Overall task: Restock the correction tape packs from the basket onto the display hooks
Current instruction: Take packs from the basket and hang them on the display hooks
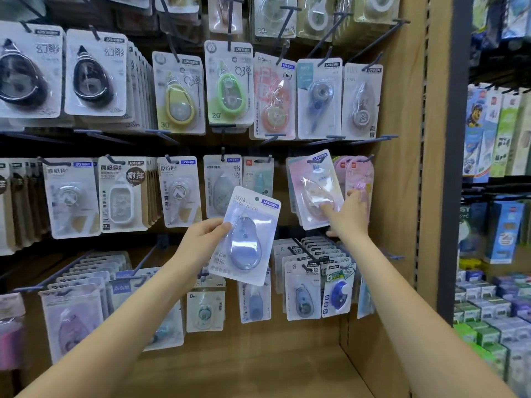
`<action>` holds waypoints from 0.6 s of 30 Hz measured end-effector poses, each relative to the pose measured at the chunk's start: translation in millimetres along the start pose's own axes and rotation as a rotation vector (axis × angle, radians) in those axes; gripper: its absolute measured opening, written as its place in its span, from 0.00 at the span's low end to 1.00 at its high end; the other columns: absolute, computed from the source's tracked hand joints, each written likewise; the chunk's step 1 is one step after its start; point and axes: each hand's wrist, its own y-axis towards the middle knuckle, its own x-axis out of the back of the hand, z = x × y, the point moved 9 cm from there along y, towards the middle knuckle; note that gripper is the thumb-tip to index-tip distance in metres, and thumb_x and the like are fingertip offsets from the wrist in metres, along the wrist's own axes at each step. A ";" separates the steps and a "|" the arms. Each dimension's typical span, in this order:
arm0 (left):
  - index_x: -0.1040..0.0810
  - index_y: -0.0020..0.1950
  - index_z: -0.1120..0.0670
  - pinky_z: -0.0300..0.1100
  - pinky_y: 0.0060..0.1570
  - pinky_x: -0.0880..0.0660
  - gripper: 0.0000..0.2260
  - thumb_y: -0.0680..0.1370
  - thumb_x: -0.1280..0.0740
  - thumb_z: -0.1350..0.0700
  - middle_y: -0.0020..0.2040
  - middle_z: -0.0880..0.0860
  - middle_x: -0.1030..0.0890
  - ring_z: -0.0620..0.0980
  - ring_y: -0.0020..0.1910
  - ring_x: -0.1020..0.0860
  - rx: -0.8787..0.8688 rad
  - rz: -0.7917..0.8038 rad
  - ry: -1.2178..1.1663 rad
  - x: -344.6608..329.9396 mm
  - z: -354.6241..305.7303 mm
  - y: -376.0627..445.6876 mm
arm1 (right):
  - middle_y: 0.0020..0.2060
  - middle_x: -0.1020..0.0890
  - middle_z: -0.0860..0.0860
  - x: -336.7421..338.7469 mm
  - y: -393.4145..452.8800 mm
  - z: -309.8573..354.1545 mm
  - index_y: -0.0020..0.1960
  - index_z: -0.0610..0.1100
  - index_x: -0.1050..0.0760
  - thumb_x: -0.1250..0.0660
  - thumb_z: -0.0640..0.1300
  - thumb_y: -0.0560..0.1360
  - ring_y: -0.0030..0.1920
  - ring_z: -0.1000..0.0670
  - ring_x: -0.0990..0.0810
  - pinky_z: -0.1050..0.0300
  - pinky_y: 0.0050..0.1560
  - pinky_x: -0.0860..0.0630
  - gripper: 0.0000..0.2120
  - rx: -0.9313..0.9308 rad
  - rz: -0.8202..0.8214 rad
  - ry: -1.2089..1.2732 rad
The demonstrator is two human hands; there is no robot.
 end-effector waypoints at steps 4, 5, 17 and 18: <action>0.20 0.48 0.51 0.51 0.49 0.22 0.08 0.80 0.39 0.54 0.49 0.56 0.17 0.56 0.47 0.18 -0.047 0.026 0.003 -3.2 -6.9 1.5 | 0.65 0.36 0.43 23.1 -36.6 26.4 0.67 0.41 0.39 0.35 0.50 0.76 0.57 0.42 0.27 0.54 0.45 0.32 0.25 0.325 -0.190 -0.227; 0.20 0.49 0.52 0.52 0.50 0.22 0.09 0.80 0.39 0.54 0.49 0.56 0.17 0.56 0.47 0.18 -0.069 0.048 0.017 -7.0 -9.5 2.2 | 0.63 0.34 0.46 22.9 -43.0 33.4 0.67 0.42 0.38 0.34 0.50 0.76 0.58 0.45 0.28 0.56 0.47 0.31 0.25 0.370 -0.129 -0.084; 0.27 0.62 0.50 0.37 0.39 0.22 0.13 0.79 0.38 0.60 0.46 0.52 0.17 0.48 0.43 0.17 -0.119 0.297 0.030 -66.8 -15.0 -3.4 | 0.59 0.23 0.47 -11.0 -52.3 23.7 0.66 0.56 0.37 0.29 0.33 0.71 0.57 0.48 0.22 0.51 0.56 0.23 0.32 0.109 0.314 0.744; 0.29 0.64 0.48 0.36 0.39 0.22 0.17 0.77 0.36 0.62 0.47 0.53 0.17 0.48 0.44 0.17 -0.121 0.329 0.040 -71.6 -14.5 -4.2 | 0.60 0.24 0.48 -1.7 -46.3 19.1 0.65 0.53 0.35 0.31 0.34 0.72 0.58 0.48 0.24 0.54 0.55 0.23 0.28 0.122 0.205 0.753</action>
